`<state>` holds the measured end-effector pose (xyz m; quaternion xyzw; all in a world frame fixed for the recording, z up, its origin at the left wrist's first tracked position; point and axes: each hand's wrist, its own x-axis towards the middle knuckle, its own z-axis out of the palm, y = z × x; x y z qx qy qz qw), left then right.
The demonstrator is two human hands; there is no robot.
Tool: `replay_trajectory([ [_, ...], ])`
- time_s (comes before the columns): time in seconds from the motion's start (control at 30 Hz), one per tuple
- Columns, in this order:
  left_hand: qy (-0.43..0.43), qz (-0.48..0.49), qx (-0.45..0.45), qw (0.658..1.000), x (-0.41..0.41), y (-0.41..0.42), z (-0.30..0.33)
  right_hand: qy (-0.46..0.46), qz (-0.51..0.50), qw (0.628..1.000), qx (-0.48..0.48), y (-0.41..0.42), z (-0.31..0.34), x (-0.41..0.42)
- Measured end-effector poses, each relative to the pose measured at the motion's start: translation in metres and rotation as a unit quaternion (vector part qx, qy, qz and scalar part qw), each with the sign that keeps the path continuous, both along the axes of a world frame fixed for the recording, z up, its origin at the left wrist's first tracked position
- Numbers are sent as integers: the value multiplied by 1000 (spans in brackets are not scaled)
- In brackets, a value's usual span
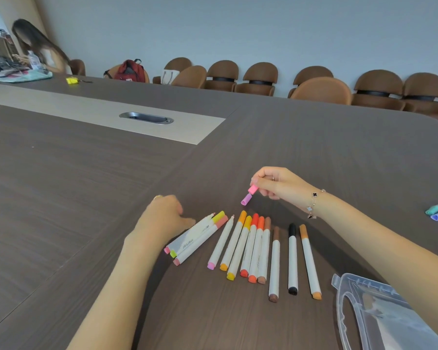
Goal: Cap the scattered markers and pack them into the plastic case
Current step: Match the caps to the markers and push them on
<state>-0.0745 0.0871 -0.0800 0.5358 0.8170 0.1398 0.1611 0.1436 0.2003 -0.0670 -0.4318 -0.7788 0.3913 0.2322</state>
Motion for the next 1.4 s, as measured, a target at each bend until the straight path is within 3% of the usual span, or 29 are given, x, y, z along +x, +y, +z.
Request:
replay_trajectory([
  [0.1,-18,-20,-62,998,-5,2,-7,24,-1,999,-21,1,0,-3],
  [0.4,-71,-88,-95,989,10,5,-7,21,-1,999,-31,-2,-9,-15],
  [0.53,-64,-78,-77,992,18,8,-12,19,0,1000,-21,-5,-10,-19],
  [0.77,-198,-108,21,974,26,1,10,57,-25,998,-21,-6,-11,-27],
  [0.93,-205,-127,1,970,30,1,9,102,-15,994,-38,-10,-10,-31],
  [1.2,-206,-126,-11,970,32,1,10,53,33,998,22,-16,-12,-31],
  [1.4,-384,-70,62,919,43,5,13,115,21,991,67,-16,-13,-28],
])
